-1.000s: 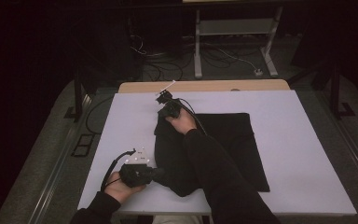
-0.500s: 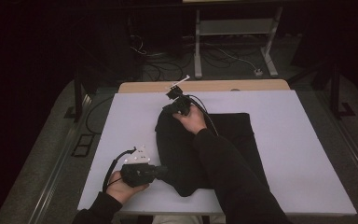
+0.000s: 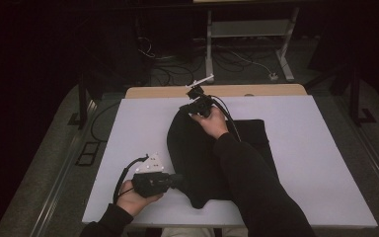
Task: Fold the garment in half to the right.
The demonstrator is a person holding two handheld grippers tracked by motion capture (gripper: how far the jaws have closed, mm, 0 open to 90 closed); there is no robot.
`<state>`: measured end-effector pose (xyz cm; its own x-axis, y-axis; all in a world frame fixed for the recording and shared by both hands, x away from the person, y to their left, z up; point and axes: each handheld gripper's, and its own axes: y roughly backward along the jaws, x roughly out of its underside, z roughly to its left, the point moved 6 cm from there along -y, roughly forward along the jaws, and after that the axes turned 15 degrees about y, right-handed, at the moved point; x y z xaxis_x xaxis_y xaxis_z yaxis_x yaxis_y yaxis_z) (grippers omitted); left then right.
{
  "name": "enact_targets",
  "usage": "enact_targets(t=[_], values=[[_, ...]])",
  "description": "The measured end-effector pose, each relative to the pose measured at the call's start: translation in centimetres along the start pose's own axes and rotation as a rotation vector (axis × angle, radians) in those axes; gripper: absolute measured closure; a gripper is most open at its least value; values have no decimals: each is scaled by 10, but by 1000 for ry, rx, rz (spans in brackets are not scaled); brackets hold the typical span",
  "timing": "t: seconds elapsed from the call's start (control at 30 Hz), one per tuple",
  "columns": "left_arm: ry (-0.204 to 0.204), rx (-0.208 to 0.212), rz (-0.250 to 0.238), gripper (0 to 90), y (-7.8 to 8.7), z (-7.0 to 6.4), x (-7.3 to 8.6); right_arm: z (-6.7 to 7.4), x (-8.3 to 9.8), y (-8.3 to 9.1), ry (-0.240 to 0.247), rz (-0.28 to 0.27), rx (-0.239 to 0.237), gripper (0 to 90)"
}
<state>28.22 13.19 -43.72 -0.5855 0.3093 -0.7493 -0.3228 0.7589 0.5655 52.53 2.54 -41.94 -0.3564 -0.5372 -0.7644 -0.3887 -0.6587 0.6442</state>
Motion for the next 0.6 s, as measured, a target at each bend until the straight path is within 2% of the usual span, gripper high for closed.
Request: enact_targets(t=[0.3, 0.6], values=[[-1, 8, -25, 845, 2, -4, -9, -11, 3, 13, -21, -20, 11, 853], [-17, 32, -12, 848, 1, -13, -16, -18, 6, 32, -29, -35, 29, 853]])
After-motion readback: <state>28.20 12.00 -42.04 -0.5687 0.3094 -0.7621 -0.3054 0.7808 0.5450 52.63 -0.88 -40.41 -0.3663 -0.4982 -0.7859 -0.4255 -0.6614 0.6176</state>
